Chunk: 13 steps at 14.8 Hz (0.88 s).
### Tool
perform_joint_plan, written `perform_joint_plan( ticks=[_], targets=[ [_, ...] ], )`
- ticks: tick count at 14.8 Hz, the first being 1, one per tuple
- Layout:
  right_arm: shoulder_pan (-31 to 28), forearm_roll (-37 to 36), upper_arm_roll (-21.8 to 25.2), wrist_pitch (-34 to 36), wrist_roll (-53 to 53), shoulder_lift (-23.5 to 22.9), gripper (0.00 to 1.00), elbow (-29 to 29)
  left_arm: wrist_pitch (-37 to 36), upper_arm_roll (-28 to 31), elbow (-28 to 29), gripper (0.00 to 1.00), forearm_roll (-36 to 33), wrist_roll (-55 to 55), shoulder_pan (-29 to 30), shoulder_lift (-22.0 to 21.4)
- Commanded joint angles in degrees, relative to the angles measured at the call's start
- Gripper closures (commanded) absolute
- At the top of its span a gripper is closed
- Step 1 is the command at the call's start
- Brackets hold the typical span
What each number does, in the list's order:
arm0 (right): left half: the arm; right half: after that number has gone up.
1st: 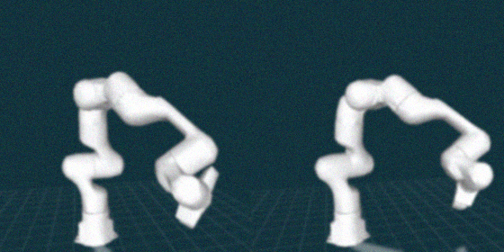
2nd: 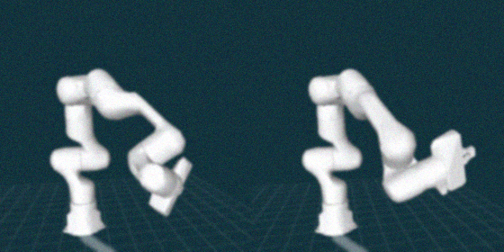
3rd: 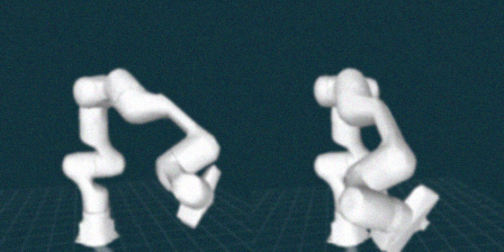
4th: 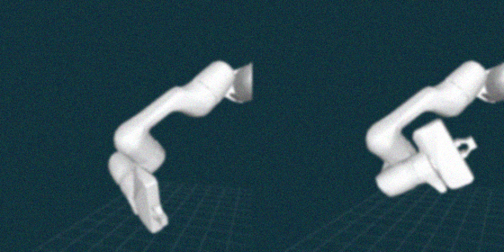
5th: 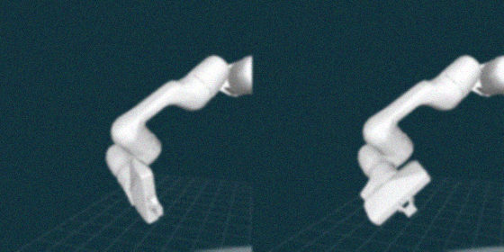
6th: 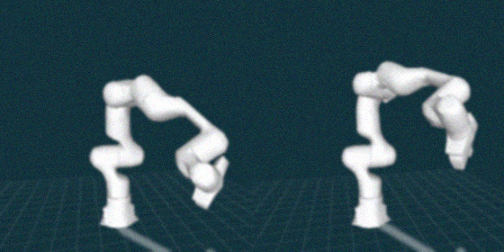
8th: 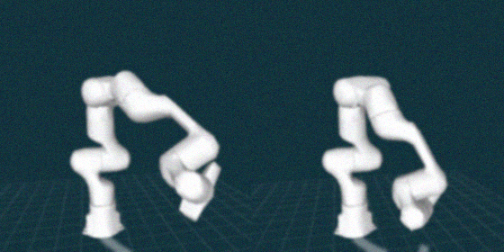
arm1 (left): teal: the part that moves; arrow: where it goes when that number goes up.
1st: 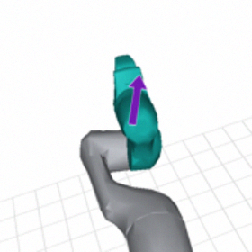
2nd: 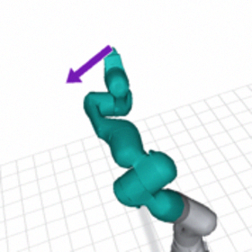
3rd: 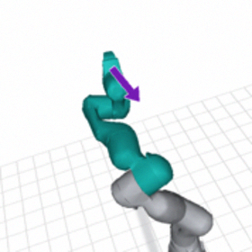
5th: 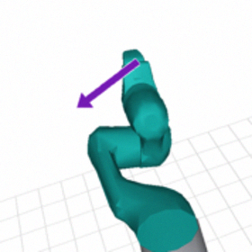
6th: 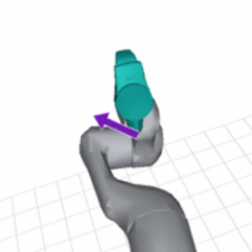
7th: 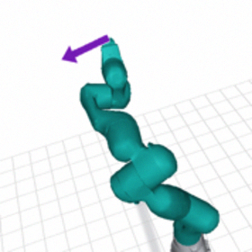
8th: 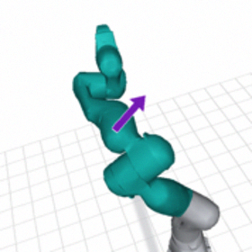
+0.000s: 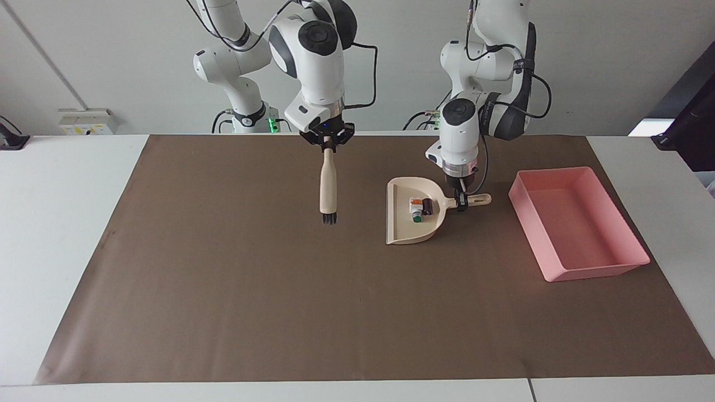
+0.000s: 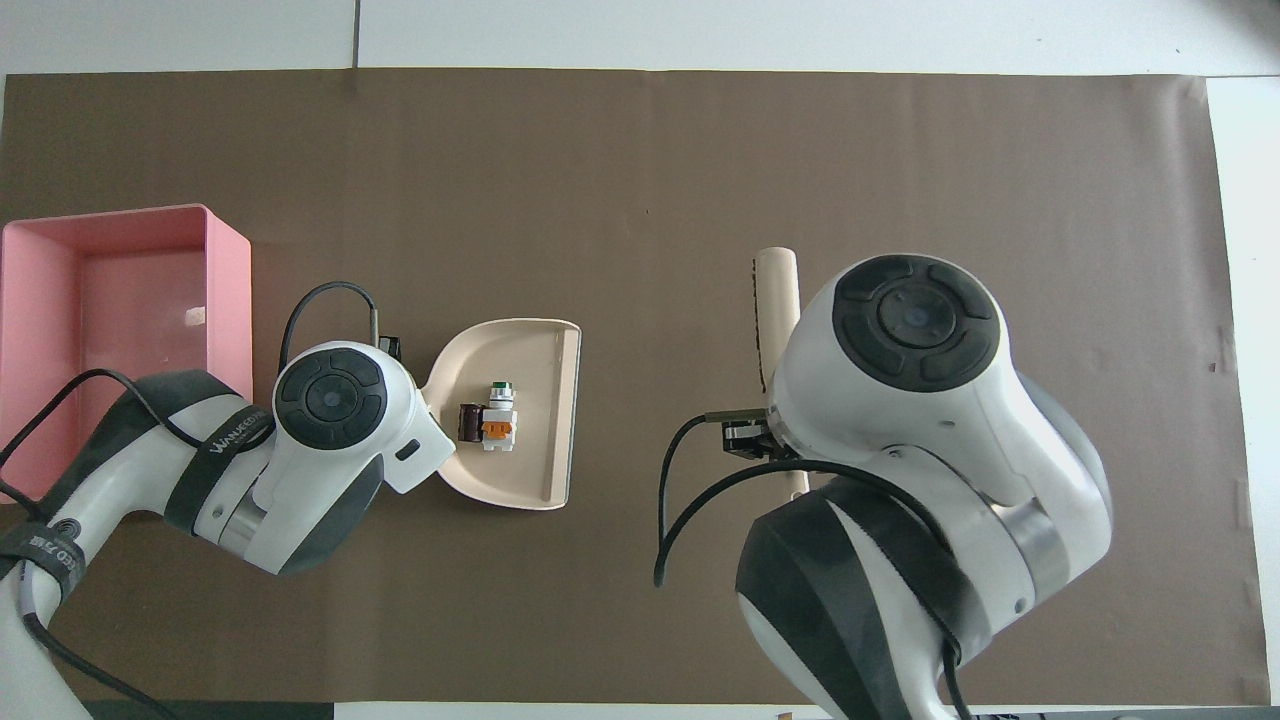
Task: Clean e-waste and dump in bin
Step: 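Lift the dustpan over the pink bin while the right gripper returns the brush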
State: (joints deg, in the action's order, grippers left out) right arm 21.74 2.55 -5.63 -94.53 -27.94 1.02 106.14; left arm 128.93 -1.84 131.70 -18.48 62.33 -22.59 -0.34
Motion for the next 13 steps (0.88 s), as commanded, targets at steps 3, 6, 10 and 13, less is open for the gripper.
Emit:
perform_joint_plan(
  ticks=[3,6,10,13],
  targets=[
    [-14.5,-1.8,-0.9,2.5,16.4,0.6,1.00,2.0,1.7,0.2,-1.2,1.00,7.7,10.2,5.4,-1.4],
    [-23.2,-1.8,-0.9,-2.4,24.8,2.4,1.00,7.7,-1.0,0.2,-4.2,1.00,10.6,15.4,9.8,-1.8],
    [-30.3,-1.8,-1.0,-13.3,31.5,3.1,1.00,17.7,-10.4,0.3,-13.0,1.00,15.0,24.0,15.8,-1.4],
    [-32.1,-1.7,-0.9,-19.4,35.1,3.1,1.00,22.9,-15.6,0.5,-18.4,0.98,15.9,27.5,22.6,-1.2]
  ],
)
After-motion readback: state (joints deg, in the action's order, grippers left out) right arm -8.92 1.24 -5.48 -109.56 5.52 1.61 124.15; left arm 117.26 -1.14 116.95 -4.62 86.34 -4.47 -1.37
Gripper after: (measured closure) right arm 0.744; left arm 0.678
